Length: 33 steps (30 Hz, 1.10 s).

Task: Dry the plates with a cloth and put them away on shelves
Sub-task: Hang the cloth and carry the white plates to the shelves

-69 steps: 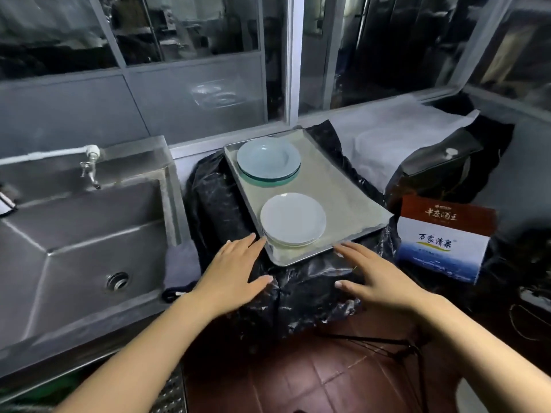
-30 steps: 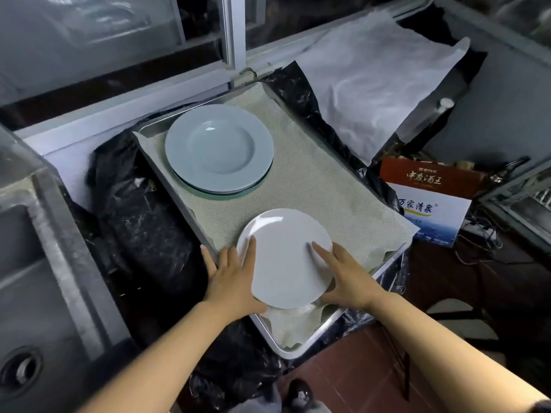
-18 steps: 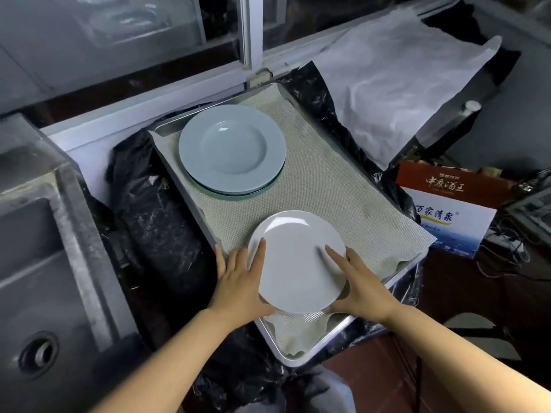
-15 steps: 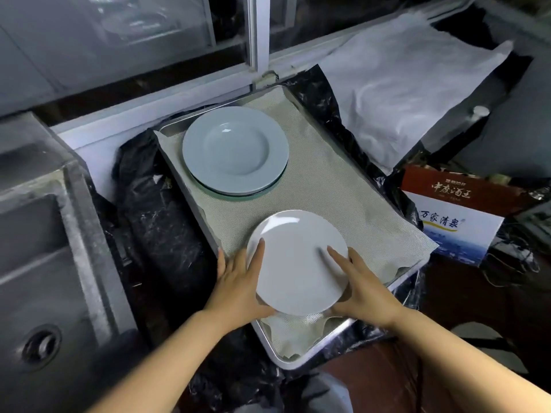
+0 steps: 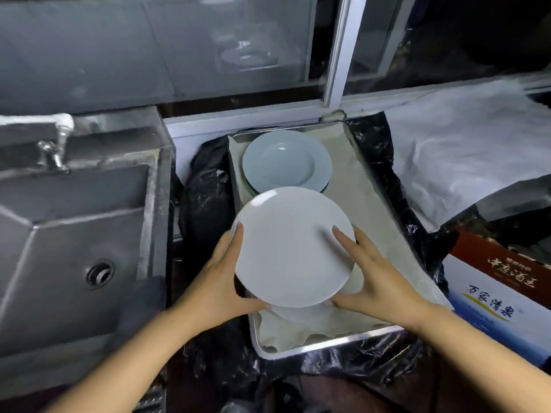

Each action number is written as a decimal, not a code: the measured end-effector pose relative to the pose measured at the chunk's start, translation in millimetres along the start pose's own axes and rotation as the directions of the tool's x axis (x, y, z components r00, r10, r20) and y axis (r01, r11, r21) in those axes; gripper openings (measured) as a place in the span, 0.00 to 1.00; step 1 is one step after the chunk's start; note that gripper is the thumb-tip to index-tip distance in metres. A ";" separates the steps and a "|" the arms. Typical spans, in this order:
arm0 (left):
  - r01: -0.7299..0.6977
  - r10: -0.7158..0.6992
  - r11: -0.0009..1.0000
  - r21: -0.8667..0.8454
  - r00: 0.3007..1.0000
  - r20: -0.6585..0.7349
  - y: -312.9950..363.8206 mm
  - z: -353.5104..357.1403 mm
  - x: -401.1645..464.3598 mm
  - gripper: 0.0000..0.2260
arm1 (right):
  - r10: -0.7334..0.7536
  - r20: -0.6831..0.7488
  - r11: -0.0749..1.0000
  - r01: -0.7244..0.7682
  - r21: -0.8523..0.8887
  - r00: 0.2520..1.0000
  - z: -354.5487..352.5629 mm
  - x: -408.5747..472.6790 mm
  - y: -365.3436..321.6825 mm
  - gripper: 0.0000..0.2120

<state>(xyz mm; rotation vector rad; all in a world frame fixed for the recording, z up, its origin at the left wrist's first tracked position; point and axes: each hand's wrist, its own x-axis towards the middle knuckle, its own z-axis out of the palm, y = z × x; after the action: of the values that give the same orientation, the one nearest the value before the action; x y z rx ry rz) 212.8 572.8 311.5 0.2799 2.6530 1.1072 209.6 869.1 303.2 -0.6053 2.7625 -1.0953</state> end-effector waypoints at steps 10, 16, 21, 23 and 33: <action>0.235 -0.254 0.967 -0.097 0.886 -0.387 12.2 -23.0 -128.7 0.63 | -0.426 0.132 0.904 0.425 0.042 0.895 13.5 38.3 -84.0 0.52; 0.397 -0.369 0.914 -0.081 0.732 -0.574 15.2 -27.4 -231.0 0.63 | -0.577 0.262 0.816 0.562 0.140 0.773 56.2 32.3 -152.4 0.52; 0.519 -0.472 0.841 -0.152 0.566 -0.676 19.9 -14.4 -329.7 0.64 | -0.710 0.346 0.700 0.670 0.250 0.613 98.0 7.2 -217.4 0.54; 0.573 -0.520 0.798 -0.189 0.495 -0.696 25.3 -5.7 -370.9 0.65 | -0.732 0.385 0.672 0.687 0.277 0.562 115.9 -11.7 -241.5 0.55; 0.715 -0.599 0.636 -0.290 0.221 -0.770 57.4 78.5 -613.2 0.62 | -0.814 0.480 0.541 0.726 0.424 0.327 206.2 -185.5 -353.3 0.56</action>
<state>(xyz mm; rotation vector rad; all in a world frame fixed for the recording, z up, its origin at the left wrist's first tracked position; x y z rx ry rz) 823.5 498.7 395.6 -1.6792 2.9338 0.8091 543.5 579.5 383.0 -1.9956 1.6911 -0.8770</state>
